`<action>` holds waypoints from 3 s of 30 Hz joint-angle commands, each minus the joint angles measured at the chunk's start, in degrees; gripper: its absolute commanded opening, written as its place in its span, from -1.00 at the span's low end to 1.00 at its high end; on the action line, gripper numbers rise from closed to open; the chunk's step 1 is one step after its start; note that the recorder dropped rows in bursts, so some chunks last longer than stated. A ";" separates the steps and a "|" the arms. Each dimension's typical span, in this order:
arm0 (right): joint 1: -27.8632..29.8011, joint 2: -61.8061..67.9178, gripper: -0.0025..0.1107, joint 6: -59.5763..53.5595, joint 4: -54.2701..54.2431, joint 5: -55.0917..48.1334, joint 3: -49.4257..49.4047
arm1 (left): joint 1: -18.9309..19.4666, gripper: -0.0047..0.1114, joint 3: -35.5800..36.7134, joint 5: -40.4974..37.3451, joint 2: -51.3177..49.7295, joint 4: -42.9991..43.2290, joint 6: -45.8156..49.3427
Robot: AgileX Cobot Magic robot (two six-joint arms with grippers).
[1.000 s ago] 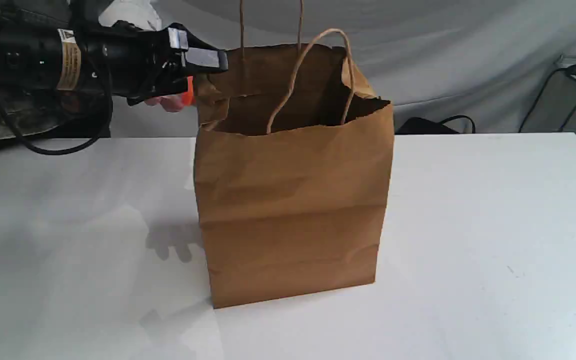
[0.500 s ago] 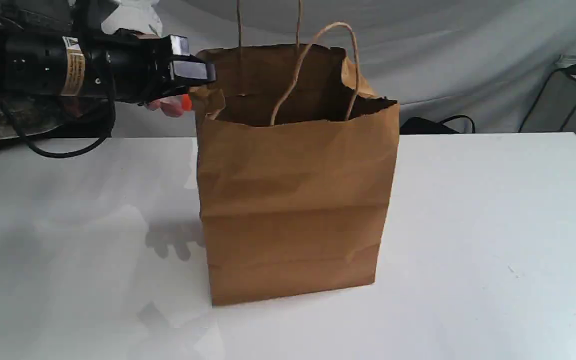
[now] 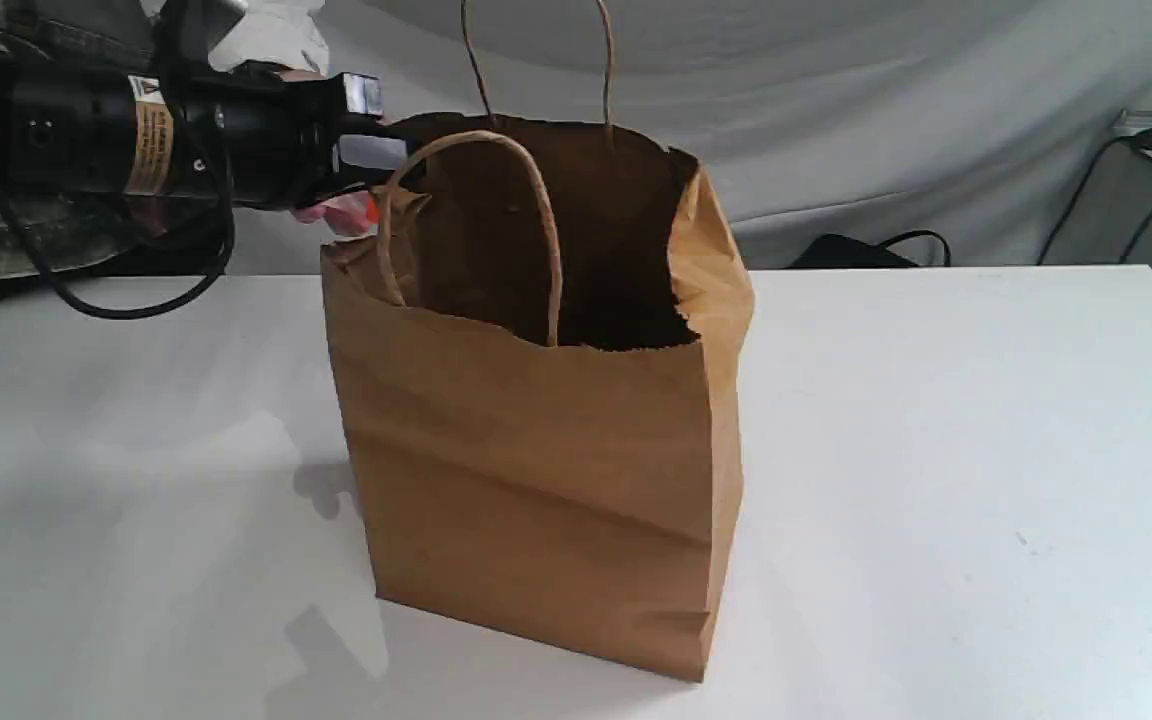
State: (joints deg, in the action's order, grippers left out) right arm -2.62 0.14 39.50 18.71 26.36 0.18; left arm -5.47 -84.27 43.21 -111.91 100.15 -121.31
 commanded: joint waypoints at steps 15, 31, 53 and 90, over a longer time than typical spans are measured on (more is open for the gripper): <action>-0.21 3.37 -0.17 14.68 22.74 15.40 -0.18 | -4.14 -0.92 0.33 -0.79 0.23 -0.20 -1.25; -0.21 44.45 0.10 21.08 42.27 39.05 18.66 | -4.14 -0.92 0.33 -3.16 0.23 -0.20 -1.37; -20.00 82.24 0.17 10.55 46.17 23.50 43.76 | -4.14 -0.92 0.33 -3.15 0.23 -0.20 -1.23; -21.85 82.24 -0.96 69.56 81.24 8.60 69.62 | -4.14 -0.92 -1.02 -6.64 0.72 -0.20 -1.38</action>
State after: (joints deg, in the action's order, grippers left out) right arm -24.61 82.33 106.33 99.54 35.88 68.39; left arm -9.36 -85.04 35.64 -111.91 100.40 -121.31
